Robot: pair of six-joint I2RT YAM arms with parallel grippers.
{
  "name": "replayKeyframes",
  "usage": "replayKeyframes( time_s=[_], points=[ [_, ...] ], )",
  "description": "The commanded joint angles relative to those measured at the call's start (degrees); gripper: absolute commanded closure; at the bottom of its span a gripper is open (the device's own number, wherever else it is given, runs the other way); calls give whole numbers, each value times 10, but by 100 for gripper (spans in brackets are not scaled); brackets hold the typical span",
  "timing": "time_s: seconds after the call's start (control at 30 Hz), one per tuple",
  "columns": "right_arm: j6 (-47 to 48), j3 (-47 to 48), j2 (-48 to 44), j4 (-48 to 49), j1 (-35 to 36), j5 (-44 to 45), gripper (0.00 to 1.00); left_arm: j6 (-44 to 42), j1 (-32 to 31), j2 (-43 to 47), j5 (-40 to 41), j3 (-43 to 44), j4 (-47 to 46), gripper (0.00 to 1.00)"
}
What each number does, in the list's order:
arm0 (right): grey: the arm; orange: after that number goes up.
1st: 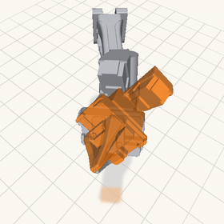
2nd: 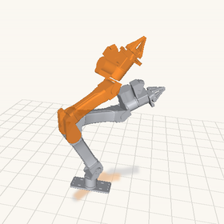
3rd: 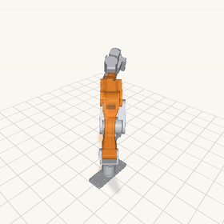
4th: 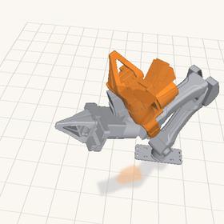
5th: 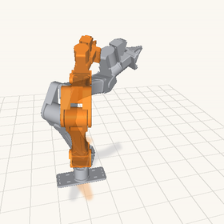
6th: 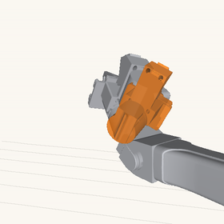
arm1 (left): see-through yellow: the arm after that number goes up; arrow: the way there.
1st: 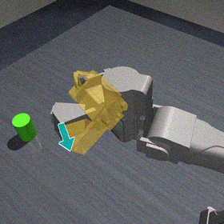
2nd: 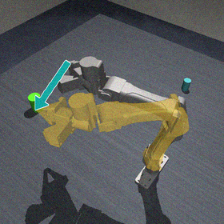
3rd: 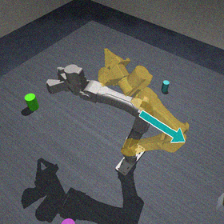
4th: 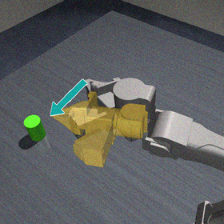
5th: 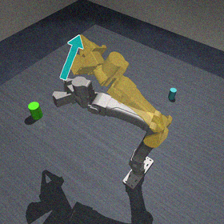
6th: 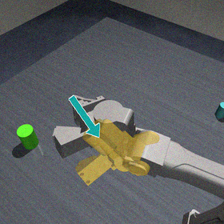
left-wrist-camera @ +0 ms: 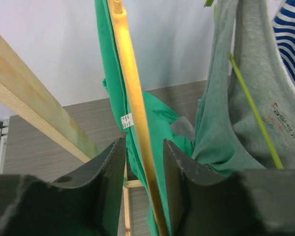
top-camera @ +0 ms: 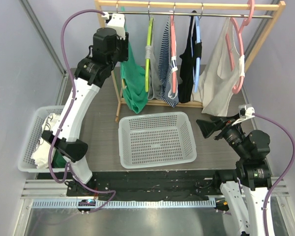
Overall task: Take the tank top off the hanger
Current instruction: Pick up the hanger from the clothesline.
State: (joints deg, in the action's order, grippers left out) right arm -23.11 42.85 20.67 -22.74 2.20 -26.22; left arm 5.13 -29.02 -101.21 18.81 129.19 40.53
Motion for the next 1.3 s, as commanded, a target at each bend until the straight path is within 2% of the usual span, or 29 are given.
replayKeyframes(
  time_s=[0.0,0.17,0.2,0.23,0.37,0.63,0.8,0.93,1.27],
  points=[
    [-8,16,5,15,4,-2,12,16,3,27,-26,7,-11,66],
    [-12,10,8,22,4,-3,19,11,3,34,-33,7,-18,89],
    [-14,9,9,23,4,-3,19,6,3,36,-30,7,-19,98],
    [-14,8,9,25,4,-3,20,3,2,38,-27,7,-29,100],
    [-16,4,10,30,4,-8,27,-15,3,45,-14,15,-65,100],
    [-16,2,12,29,4,-7,27,-33,1,64,-46,59,-91,100],
    [-16,2,12,28,4,-5,28,-35,2,92,-53,50,-62,100],
    [-10,9,13,22,4,-3,28,-26,2,130,-79,11,-15,100],
    [4,28,22,17,6,6,28,-40,-1,261,-172,-149,119,100]
  ],
)
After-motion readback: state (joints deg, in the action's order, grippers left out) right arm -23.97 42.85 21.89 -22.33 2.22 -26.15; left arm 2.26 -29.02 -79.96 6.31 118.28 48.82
